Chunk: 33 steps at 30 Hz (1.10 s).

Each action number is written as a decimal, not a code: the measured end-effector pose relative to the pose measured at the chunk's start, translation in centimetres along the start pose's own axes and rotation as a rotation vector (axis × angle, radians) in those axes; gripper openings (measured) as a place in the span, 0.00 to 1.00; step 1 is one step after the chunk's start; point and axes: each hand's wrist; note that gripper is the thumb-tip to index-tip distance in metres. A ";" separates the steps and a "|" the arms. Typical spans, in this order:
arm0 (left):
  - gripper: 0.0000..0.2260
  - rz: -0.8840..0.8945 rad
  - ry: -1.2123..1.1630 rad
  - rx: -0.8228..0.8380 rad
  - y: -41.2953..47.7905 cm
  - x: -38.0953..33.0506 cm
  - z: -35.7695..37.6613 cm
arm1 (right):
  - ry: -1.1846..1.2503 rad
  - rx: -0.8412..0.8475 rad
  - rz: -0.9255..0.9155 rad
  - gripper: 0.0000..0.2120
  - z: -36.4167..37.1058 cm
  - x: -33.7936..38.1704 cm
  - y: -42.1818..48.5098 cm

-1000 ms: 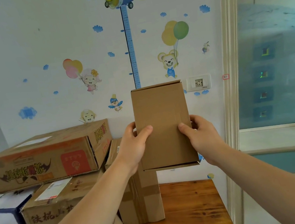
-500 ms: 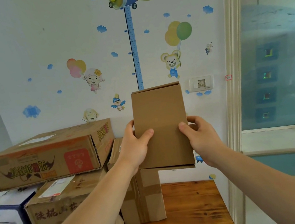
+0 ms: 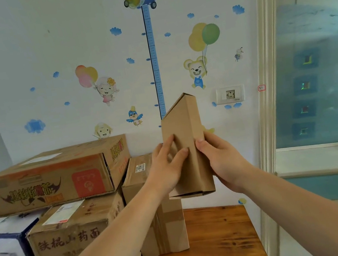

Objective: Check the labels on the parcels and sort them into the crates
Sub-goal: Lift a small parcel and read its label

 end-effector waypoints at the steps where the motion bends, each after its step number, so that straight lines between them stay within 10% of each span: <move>1: 0.26 0.012 0.000 0.014 0.0 -0.1 0.1 | -0.010 0.006 0.002 0.11 0.0 0.0 0.0; 33: 0.13 0.112 -0.188 0.086 -0.5 -1.1 0.4 | -0.561 -0.077 -0.101 0.24 0.4 -1.5 0.3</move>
Point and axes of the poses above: each hand's wrist, its own y-axis towards the middle knuckle, its own z-axis out of the palm, x = y × z, and after that the axes turned 11 degrees about x, right-handed
